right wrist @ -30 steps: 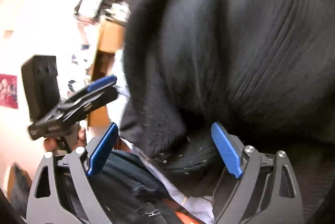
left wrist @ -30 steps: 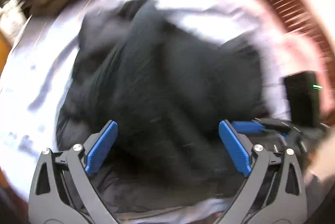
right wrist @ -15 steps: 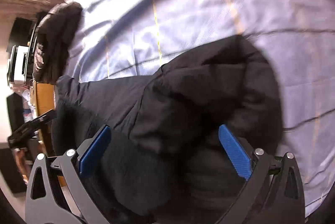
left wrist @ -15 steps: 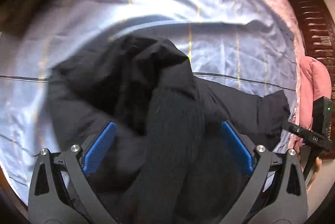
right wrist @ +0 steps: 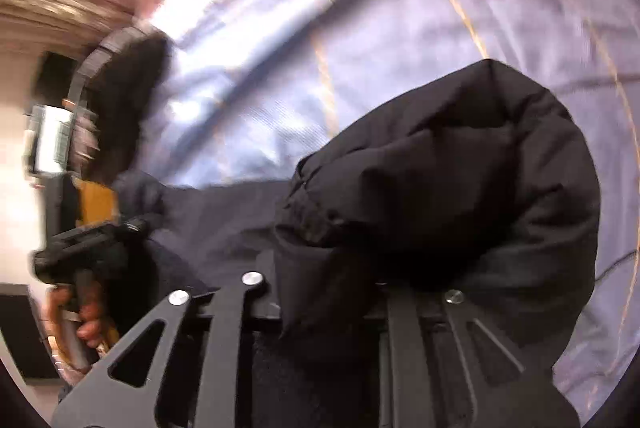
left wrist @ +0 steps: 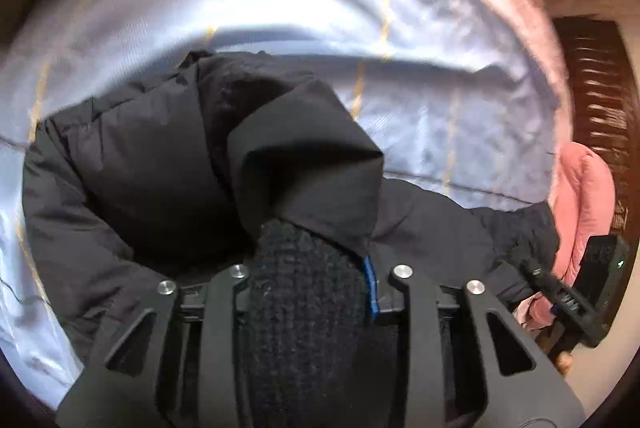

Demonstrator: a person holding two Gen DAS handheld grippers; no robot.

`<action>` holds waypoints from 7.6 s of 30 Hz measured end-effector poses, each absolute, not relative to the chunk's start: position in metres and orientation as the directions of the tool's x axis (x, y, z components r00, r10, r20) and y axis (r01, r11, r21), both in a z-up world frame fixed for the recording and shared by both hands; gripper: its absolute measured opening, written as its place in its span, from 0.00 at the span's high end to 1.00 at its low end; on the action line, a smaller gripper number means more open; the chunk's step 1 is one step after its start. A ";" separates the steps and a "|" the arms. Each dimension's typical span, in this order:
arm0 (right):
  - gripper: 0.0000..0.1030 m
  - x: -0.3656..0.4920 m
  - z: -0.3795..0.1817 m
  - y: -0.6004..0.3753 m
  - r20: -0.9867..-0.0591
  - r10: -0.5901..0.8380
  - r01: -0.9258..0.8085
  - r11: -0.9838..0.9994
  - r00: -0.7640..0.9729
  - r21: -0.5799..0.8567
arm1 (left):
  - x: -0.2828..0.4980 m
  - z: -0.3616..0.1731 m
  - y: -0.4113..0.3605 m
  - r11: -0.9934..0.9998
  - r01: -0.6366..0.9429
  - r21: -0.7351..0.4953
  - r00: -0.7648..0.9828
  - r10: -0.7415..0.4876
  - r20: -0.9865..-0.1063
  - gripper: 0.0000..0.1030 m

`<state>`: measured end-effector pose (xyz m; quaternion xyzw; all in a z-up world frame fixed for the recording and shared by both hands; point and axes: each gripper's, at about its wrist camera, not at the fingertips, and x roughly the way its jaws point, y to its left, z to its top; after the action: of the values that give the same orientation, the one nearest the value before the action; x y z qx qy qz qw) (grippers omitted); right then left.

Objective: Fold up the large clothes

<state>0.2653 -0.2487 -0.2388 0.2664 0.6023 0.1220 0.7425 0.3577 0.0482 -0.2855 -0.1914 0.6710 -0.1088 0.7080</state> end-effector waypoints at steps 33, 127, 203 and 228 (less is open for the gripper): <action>0.82 -0.031 -0.208 -0.266 -0.755 0.544 -0.059 0.823 0.365 0.565 | -0.027 -0.263 0.109 0.755 -0.145 -0.640 0.284 -0.588 -0.758 0.55; 0.12 0.018 -0.176 -0.218 -0.859 0.224 -0.062 0.973 0.461 0.221 | -0.001 -0.182 0.075 0.933 -0.007 -0.359 0.487 -0.311 -0.816 0.50; 0.01 -0.078 -0.091 -0.184 -0.825 -0.024 0.087 0.996 0.565 0.031 | -0.105 -0.059 0.025 0.992 0.026 -0.126 0.680 -0.110 -0.725 0.02; 0.01 -0.146 -0.051 -0.163 -0.831 0.044 0.027 0.997 0.554 0.070 | -0.185 0.022 -0.004 0.985 0.121 -0.127 0.741 -0.174 -0.648 0.02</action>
<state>-0.1461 -0.1627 -0.0508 0.0375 0.4722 0.0048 0.8807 -0.1854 -0.0042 0.0223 -0.0382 0.3510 -0.0791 0.9322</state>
